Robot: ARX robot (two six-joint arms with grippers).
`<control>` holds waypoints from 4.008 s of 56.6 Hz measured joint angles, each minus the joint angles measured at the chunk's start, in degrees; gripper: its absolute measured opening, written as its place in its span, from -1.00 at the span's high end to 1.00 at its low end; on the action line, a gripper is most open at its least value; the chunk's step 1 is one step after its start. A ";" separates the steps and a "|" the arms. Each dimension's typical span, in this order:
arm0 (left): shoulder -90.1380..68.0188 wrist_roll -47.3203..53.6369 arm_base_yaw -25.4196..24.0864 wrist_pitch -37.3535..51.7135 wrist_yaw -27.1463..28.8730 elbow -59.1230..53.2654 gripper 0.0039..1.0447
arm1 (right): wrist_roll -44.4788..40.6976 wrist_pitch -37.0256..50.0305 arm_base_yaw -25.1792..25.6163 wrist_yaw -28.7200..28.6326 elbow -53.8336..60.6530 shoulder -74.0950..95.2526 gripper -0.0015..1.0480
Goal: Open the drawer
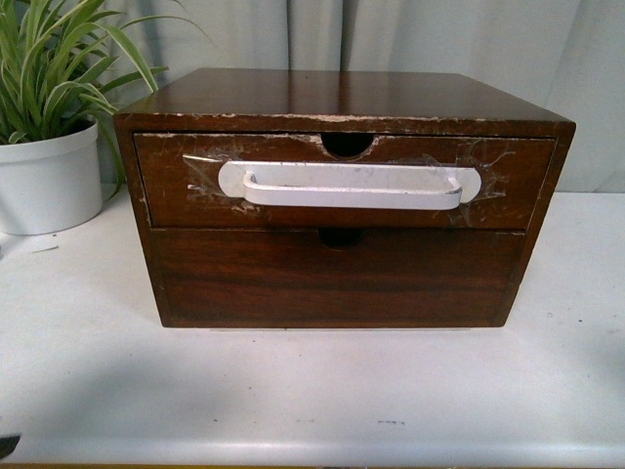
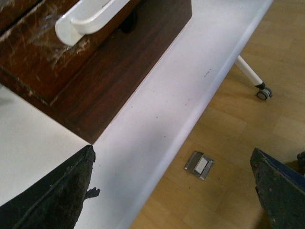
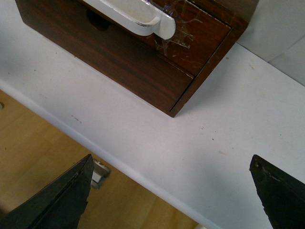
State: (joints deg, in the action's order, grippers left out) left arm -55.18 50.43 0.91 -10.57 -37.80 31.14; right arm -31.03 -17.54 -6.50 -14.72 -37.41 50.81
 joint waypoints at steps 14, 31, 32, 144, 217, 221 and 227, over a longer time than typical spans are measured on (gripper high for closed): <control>-9.75 6.21 3.06 -6.49 -1.33 13.38 -0.89 | -7.63 -7.63 -1.95 -1.73 -10.54 8.07 -0.83; -17.16 6.29 8.11 -7.76 -0.90 20.98 -0.89 | -12.44 -11.63 -6.05 -0.46 -18.27 16.70 -0.83; -17.53 6.27 8.50 -7.67 -0.72 21.29 -0.89 | -12.55 -11.63 -6.29 -0.39 -18.60 17.27 -0.83; -41.11 14.34 20.68 -11.26 16.20 39.54 -0.89 | -14.29 -11.10 -11.02 -2.14 -29.90 34.67 -0.83; -40.00 20.70 19.30 -23.52 15.56 40.85 -0.89 | -15.78 -19.61 -15.04 -6.29 -36.76 43.95 -0.83; -39.56 21.40 19.28 -25.11 15.54 40.92 -0.89 | -16.41 -20.26 -15.04 -6.49 -36.50 43.65 -0.83; -38.27 22.53 19.12 -27.65 15.04 40.37 -0.89 | -17.16 -21.09 -15.21 -6.62 -35.56 43.34 -0.83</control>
State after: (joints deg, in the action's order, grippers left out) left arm -93.45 72.97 20.03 -38.22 -22.76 71.50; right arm -48.18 -38.63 -21.71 -21.34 -72.97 94.15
